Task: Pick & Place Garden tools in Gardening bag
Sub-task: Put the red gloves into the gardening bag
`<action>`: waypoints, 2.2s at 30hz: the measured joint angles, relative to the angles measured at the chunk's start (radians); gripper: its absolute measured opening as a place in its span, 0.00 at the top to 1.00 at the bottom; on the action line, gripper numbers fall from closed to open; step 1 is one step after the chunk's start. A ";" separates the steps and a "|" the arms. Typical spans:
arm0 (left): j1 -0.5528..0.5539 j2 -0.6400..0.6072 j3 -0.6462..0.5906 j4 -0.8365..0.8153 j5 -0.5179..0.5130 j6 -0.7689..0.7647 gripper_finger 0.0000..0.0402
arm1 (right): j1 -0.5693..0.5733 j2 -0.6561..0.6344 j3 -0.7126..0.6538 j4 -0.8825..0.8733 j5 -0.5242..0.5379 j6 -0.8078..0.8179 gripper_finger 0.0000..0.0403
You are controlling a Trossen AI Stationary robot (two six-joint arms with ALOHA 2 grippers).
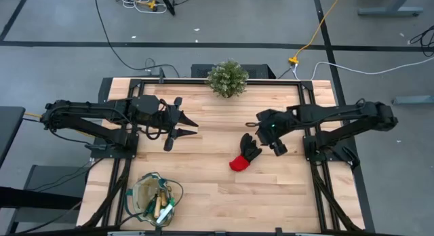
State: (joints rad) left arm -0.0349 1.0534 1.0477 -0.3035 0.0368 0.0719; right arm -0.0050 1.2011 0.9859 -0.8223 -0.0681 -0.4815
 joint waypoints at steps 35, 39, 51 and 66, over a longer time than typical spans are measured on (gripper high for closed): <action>0.000 0.000 0.000 -0.001 0.000 -0.001 0.69 | 0.131 0.349 -0.001 0.106 0.029 -0.010 0.14; 0.000 0.000 0.000 -0.001 0.000 0.000 0.69 | 0.135 0.377 -0.001 0.132 0.027 -0.014 0.14; 0.000 0.000 0.000 -0.001 0.000 0.000 0.69 | 0.134 0.467 -0.001 0.139 0.095 -0.028 0.14; 0.000 0.000 0.000 -0.001 0.000 0.000 0.69 | 0.133 0.510 -0.001 0.158 0.101 -0.025 0.14</action>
State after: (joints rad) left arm -0.0347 1.0534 1.0477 -0.3046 0.0372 0.0723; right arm 0.1284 1.7115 0.9852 -0.6641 0.0329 -0.5060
